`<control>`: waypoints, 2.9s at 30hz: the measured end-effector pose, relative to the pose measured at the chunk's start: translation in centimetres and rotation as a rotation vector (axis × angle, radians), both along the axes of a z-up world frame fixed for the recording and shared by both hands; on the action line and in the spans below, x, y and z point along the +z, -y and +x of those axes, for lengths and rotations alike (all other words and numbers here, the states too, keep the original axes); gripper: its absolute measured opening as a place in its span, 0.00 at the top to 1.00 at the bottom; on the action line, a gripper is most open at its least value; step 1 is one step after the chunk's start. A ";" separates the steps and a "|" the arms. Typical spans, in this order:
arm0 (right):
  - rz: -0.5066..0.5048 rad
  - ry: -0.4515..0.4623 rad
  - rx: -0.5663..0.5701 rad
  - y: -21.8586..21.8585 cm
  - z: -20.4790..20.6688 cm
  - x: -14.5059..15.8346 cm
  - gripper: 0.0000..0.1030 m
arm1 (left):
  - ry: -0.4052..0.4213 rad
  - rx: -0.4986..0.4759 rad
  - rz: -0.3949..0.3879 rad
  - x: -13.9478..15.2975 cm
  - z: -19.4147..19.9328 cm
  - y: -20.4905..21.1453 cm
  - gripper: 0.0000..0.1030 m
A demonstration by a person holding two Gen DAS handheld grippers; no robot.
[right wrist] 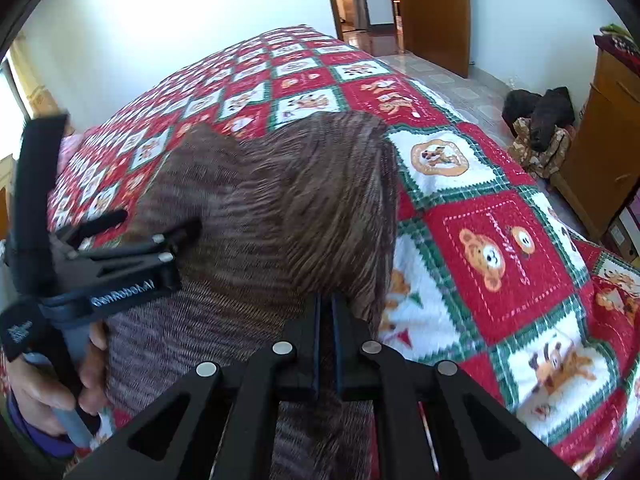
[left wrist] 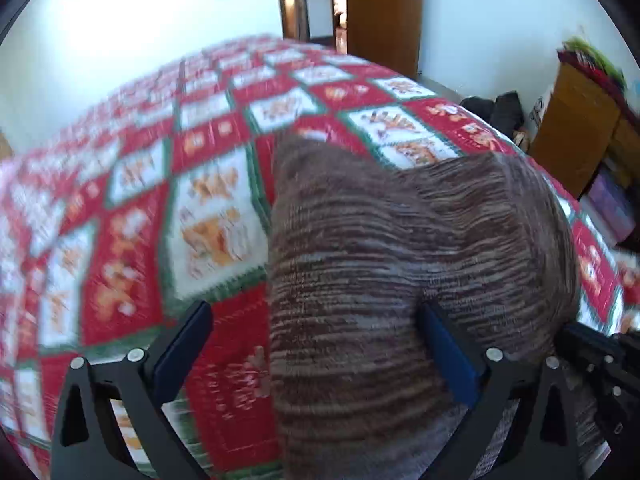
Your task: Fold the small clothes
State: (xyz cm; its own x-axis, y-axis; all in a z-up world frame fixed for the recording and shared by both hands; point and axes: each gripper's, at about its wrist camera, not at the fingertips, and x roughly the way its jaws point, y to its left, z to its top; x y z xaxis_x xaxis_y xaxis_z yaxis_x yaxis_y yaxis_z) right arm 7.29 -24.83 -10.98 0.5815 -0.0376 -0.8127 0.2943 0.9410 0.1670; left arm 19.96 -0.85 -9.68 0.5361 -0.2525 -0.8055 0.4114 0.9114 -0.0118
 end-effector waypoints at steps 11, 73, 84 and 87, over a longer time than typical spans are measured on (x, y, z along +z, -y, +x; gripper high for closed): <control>0.159 0.170 -0.074 3.9 -0.5 2.0 0.95 | -0.065 0.072 -0.098 -1.0 0.1 -1.1 0.00; 0.185 0.197 -0.101 3.5 2.7 -1.2 0.47 | -0.035 -0.048 -0.235 -0.7 -0.2 -1.6 0.27; 0.370 0.280 -0.191 6.2 1.2 -1.8 0.31 | -0.072 -0.103 -0.326 -0.8 -0.3 -1.9 0.19; 0.270 0.208 -0.048 3.2 3.0 -1.4 0.31 | -0.085 -0.121 -0.347 -0.8 -0.3 -2.2 0.20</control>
State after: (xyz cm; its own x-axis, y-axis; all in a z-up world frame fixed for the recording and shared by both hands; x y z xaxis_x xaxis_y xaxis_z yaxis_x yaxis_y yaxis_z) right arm 10.33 -28.01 -12.38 0.7389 0.1309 -0.6610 0.2709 0.8405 0.4693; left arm 19.68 1.35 -10.49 0.4207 -0.5756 -0.7013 0.5004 0.7920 -0.3499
